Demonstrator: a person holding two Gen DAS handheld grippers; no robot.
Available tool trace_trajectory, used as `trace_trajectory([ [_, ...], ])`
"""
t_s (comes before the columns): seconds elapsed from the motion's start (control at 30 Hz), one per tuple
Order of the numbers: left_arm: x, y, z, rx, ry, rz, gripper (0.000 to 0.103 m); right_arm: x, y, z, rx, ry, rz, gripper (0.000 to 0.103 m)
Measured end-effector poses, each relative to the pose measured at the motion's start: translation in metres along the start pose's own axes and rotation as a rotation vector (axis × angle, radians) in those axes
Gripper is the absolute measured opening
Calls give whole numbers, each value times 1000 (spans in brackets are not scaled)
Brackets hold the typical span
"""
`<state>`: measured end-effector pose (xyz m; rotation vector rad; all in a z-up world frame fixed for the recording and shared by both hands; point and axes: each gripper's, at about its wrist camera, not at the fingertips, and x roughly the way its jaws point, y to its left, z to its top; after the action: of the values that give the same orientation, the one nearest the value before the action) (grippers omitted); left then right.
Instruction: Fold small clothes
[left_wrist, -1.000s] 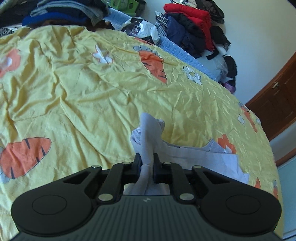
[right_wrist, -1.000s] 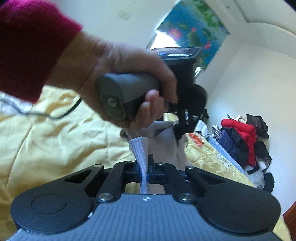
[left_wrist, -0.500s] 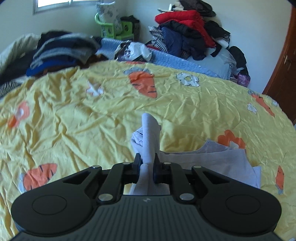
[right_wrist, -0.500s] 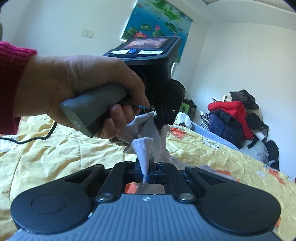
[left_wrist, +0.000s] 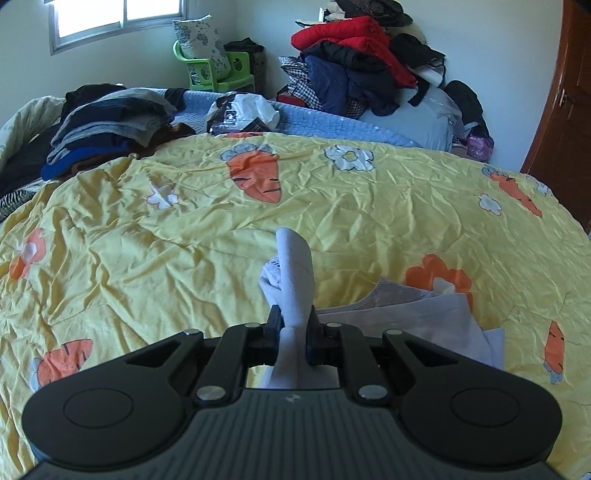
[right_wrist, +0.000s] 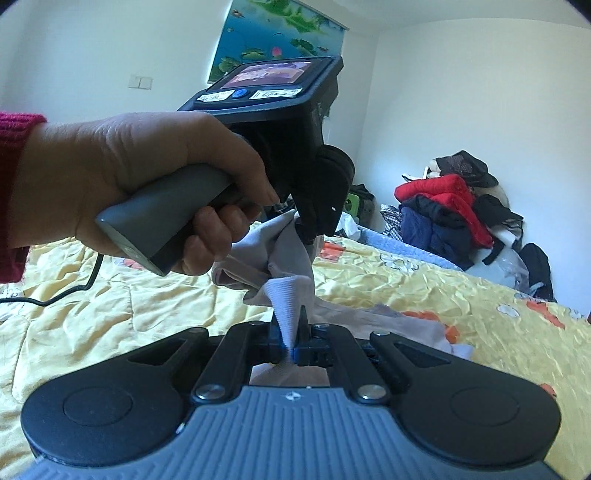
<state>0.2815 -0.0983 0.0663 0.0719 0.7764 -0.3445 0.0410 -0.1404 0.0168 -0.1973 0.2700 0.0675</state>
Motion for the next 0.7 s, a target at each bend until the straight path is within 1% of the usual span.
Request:
trace_trajectory([
  [0.17, 4, -18, 2, 21, 5, -5, 11, -3, -11, -5, 29, 9, -13, 4],
  [0.33, 11, -39, 1, 44, 16, -7, 11, -5, -29, -10, 103, 27, -16, 4],
  [0.47, 19, -57, 0, 65, 29, -11, 11, -5, -47, -16, 181, 47, 0, 4],
  [0.7, 33, -80, -3, 95, 58, -8, 11, -5, -67, -26, 259, 68, 4, 4],
])
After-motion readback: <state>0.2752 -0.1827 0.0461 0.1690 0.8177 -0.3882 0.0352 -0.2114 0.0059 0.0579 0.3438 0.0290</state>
